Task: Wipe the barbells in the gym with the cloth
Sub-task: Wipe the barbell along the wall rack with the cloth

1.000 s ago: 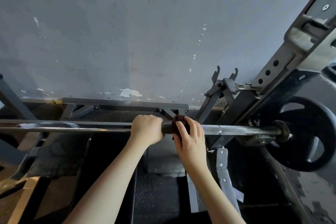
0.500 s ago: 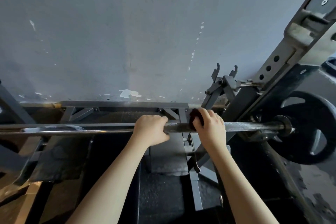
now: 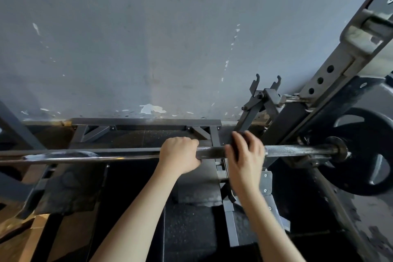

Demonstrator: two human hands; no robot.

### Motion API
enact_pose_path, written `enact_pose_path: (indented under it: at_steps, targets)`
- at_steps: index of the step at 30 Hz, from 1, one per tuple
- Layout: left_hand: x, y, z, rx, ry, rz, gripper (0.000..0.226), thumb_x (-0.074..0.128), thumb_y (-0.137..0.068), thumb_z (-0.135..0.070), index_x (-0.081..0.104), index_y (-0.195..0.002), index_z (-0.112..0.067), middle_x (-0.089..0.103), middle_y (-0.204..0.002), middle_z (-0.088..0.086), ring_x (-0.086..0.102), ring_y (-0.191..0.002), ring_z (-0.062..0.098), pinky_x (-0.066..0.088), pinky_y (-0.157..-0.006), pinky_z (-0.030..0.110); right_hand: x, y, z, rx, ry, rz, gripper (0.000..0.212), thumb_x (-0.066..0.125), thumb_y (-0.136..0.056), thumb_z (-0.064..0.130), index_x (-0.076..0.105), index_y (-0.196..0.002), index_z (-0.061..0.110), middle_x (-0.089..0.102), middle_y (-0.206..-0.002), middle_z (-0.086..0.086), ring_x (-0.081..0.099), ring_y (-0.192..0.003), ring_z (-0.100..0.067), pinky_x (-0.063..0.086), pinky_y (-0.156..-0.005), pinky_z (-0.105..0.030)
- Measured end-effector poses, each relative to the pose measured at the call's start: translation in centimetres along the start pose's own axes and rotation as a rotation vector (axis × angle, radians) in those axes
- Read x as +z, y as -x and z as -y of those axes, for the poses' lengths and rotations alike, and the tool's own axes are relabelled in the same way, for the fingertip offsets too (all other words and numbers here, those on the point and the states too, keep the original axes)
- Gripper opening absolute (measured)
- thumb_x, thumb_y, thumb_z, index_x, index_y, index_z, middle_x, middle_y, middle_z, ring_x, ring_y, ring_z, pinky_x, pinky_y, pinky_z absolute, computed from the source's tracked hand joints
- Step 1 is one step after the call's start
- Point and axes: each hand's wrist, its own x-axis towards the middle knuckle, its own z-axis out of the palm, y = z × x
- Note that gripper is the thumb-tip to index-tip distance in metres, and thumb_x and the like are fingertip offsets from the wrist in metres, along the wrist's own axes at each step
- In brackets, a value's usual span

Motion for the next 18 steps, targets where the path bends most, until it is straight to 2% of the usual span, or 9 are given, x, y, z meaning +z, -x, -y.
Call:
enact_pose_path:
  at_steps: [3, 6, 9, 10, 12, 13, 15, 17, 18]
  targets:
    - [0.0, 0.0, -0.2, -0.019, -0.012, 0.01, 0.026, 0.053, -0.085, -0.044, 0.059, -0.101, -0.024, 0.067, -0.099, -0.001, 0.064, -0.093, 0.025, 0.036, -0.067, 0.03, 1.0, 1.7, 2.2, -0.236, 0.008, 0.11, 0.033, 0.054, -0.09, 0.03, 0.068, -0.116, 0.017, 0.059, -0.124, -0.012, 0.052, -0.109, -0.03, 0.04, -0.096, -0.043]
    - [-0.4, -0.1, 0.0, -0.021, 0.05, 0.08, 0.02, 0.055, -0.083, -0.045, 0.055, -0.093, -0.027, 0.064, -0.096, -0.004, 0.062, -0.092, 0.023, 0.036, -0.067, 0.029, -0.6, 0.0, -1.0, -0.361, 0.067, 0.147, 0.029, 0.056, -0.09, 0.031, 0.068, -0.113, 0.018, 0.061, -0.117, -0.009, 0.059, -0.099, -0.031, 0.046, -0.088, -0.043]
    - [-0.8, -0.2, 0.4, -0.041, 0.126, 0.169, 0.025, 0.058, -0.08, -0.049, 0.056, -0.096, -0.031, 0.064, -0.098, -0.006, 0.061, -0.093, 0.021, 0.036, -0.068, 0.029, -1.6, -0.7, -3.3, -0.195, 0.11, 0.051, 0.029, 0.053, -0.091, 0.031, 0.069, -0.109, 0.015, 0.061, -0.112, -0.01, 0.057, -0.103, -0.034, 0.041, -0.099, -0.053]
    - [-1.0, -0.3, 0.4, -0.061, 0.149, 0.206, 0.03, 0.06, -0.078, -0.049, 0.057, -0.102, -0.032, 0.065, -0.1, -0.006, 0.06, -0.093, 0.021, 0.036, -0.069, 0.029, -1.1, -0.5, -2.7, -0.101, 0.091, 0.009, 0.029, 0.052, -0.091, 0.03, 0.069, -0.108, 0.014, 0.061, -0.113, -0.012, 0.055, -0.108, -0.036, 0.038, -0.101, -0.057]
    - [-1.4, -1.0, 0.4, -0.099, 0.177, 0.314, 0.044, 0.064, -0.076, -0.051, 0.055, -0.114, -0.031, 0.064, -0.106, -0.005, 0.059, -0.094, 0.021, 0.038, -0.072, 0.03, 0.3, 0.6, 0.0, 0.011, 0.042, -0.028, 0.028, 0.052, -0.09, 0.028, 0.07, -0.106, 0.012, 0.059, -0.117, -0.014, 0.051, -0.114, -0.037, 0.038, -0.101, -0.056]
    - [-1.6, -1.5, 0.3, -0.12, 0.184, 0.38, 0.049, 0.066, -0.075, -0.053, 0.054, -0.117, -0.03, 0.064, -0.109, -0.005, 0.059, -0.095, 0.021, 0.04, -0.073, 0.031, 0.8, 1.3, 1.2, -0.023, 0.016, -0.007, 0.028, 0.053, -0.09, 0.028, 0.07, -0.107, 0.013, 0.058, -0.121, -0.014, 0.051, -0.115, -0.036, 0.039, -0.101, -0.053]
    - [-2.0, -2.2, 0.1, -0.16, 0.199, 0.491, 0.048, 0.067, -0.074, -0.053, 0.059, -0.112, -0.026, 0.064, -0.105, -0.002, 0.061, -0.093, 0.022, 0.043, -0.073, 0.031, 0.4, 1.8, 1.1, -0.241, 0.007, 0.102, 0.029, 0.053, -0.091, 0.028, 0.068, -0.112, 0.016, 0.057, -0.125, -0.012, 0.051, -0.114, -0.032, 0.04, -0.1, -0.046]
    - [-1.8, -2.2, -0.2, -0.172, 0.184, 0.481, 0.036, 0.066, -0.073, -0.048, 0.065, -0.097, -0.021, 0.066, -0.09, -0.001, 0.063, -0.082, 0.022, 0.043, -0.066, 0.029, -1.2, 0.3, -1.1, -0.397, 0.045, 0.164, 0.029, 0.055, -0.09, 0.029, 0.067, -0.113, 0.017, 0.059, -0.122, -0.008, 0.055, -0.108, -0.028, 0.043, -0.096, -0.041]
    - [-1.7, -1.9, -0.3, -0.168, 0.154, 0.431, 0.03, 0.064, -0.073, -0.045, 0.066, -0.09, -0.02, 0.065, -0.084, -0.002, 0.062, -0.077, 0.022, 0.042, -0.063, 0.028, -1.7, -0.4, -2.5, -0.404, 0.086, 0.151, 0.029, 0.054, -0.09, 0.029, 0.068, -0.112, 0.017, 0.061, -0.119, -0.007, 0.058, -0.105, -0.028, 0.042, -0.096, -0.041]
